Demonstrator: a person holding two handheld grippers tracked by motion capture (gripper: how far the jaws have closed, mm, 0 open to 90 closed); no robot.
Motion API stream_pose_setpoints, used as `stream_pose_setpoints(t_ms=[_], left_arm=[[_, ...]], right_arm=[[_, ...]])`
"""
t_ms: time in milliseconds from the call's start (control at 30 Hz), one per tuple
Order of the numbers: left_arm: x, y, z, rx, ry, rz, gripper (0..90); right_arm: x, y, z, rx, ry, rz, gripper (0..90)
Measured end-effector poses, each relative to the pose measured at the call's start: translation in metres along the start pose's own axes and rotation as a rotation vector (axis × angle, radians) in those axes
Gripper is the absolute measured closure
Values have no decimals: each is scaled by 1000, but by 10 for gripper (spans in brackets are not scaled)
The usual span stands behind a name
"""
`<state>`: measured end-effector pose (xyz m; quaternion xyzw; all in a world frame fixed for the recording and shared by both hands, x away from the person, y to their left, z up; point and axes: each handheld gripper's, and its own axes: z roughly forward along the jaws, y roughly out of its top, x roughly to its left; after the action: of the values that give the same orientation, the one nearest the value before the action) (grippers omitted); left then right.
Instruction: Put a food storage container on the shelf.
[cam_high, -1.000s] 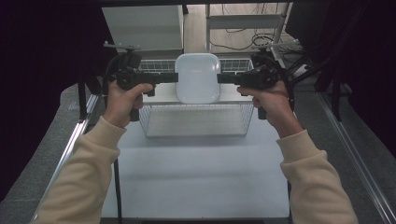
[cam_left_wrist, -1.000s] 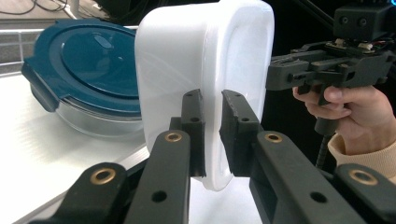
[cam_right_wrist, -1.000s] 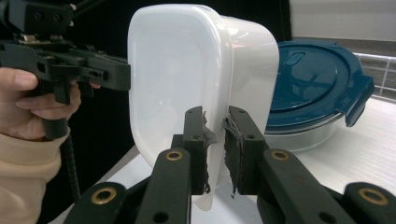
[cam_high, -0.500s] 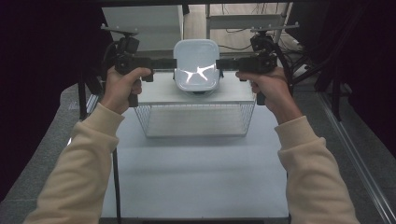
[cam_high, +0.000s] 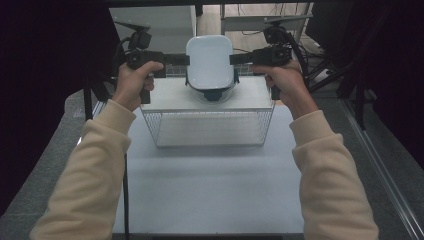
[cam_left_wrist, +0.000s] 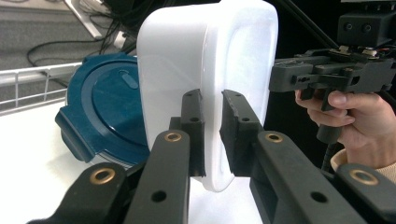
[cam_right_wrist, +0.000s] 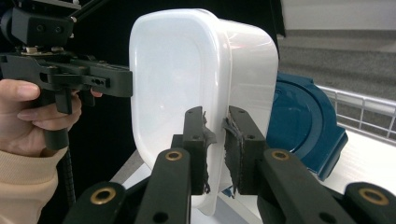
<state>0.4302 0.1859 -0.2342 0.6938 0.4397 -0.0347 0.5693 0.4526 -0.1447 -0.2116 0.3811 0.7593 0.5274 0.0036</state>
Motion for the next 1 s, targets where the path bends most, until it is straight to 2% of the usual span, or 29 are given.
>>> stream_pose_setpoints(t_ms=[100, 233, 400, 433, 467, 567, 600, 633, 700, 767, 867, 933, 1000], left_arm=[[7, 1, 6, 10, 5, -18, 802], [17, 6, 10, 0, -13, -63, 801], [29, 13, 17, -3, -31, -144, 786], [29, 13, 17, -3, -31, -144, 782], [32, 17, 20, -1, -34, -160, 776], [38, 21, 25, 2, -30, -188, 753], [38, 21, 25, 2, -30, -188, 745], [44, 23, 28, 3, -29, -218, 738], [48, 23, 30, 0, -33, -229, 727], [55, 23, 32, -14, -46, -259, 724], [65, 23, 37, -26, -37, -288, 722], [67, 22, 39, -37, -39, -291, 715], [69, 21, 39, -42, -46, -289, 711]], right_arm=[[-7, 0, 4, 13, -4, 20, 780], [-15, 4, 10, 15, 5, 58, 774], [-26, 13, 18, 33, 15, 106, 742], [-26, 13, 18, 33, 15, 106, 742], [-33, 17, 23, 47, 13, 138, 727], [-42, 22, 30, 64, 4, 180, 704], [-42, 22, 30, 64, 4, 180, 704], [-46, 23, 34, 64, 10, 206, 694], [-48, 24, 35, 62, 14, 225, 690], [-53, 24, 39, 55, 24, 261, 681], [-62, 22, 47, 53, 46, 324, 650], [-66, 20, 51, 57, 55, 354, 635], [-67, 20, 51, 48, 58, 354, 634]])
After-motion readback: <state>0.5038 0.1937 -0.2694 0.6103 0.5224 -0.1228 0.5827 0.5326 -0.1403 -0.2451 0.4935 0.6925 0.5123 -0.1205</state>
